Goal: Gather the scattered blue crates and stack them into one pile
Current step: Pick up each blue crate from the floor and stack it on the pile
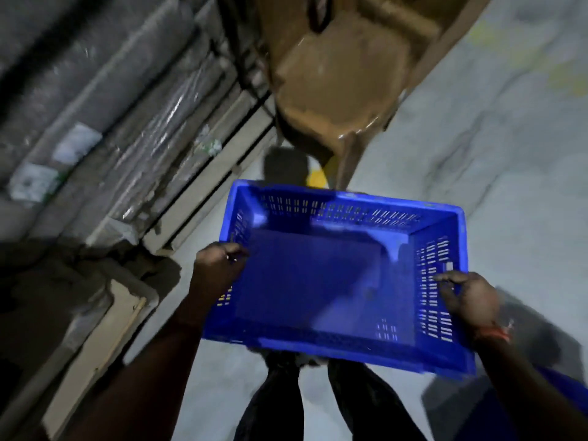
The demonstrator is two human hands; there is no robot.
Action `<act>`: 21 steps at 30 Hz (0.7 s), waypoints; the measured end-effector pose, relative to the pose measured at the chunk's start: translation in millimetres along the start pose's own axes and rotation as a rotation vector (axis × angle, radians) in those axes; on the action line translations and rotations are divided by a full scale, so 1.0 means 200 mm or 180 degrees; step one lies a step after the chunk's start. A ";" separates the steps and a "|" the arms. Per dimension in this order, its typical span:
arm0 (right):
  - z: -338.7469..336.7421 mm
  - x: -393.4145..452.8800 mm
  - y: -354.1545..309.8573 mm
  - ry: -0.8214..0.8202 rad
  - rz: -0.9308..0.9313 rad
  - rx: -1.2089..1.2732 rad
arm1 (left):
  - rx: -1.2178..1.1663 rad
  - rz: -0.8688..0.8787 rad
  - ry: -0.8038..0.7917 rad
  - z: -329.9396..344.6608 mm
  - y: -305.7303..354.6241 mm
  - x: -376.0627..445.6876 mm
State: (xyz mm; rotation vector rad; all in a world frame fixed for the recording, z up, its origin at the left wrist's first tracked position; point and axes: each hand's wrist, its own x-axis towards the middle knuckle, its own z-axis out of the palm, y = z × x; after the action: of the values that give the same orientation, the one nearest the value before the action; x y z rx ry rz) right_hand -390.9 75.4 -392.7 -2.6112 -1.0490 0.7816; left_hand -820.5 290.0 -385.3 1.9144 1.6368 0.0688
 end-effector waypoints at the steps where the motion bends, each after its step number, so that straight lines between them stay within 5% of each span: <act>1: -0.15 -0.04 0.03 0.0109 0.0053 0.0007 | 0.0037 0.0027 -0.0002 -0.08 0.16 -0.02; 10: -1.23 -0.33 0.33 0.0842 0.0378 0.0066 | 0.0540 0.1185 -0.0190 -0.48 1.43 0.00; 21: -1.80 -0.61 0.56 0.1695 0.1118 0.0577 | 0.0871 0.2208 -0.0923 -0.48 2.58 0.34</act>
State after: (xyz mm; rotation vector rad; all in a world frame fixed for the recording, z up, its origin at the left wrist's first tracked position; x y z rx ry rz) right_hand -201.5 -92.4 -87.3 -2.6441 -0.3627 0.1922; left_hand -391.2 365.7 -86.1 2.4856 0.7723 -0.1546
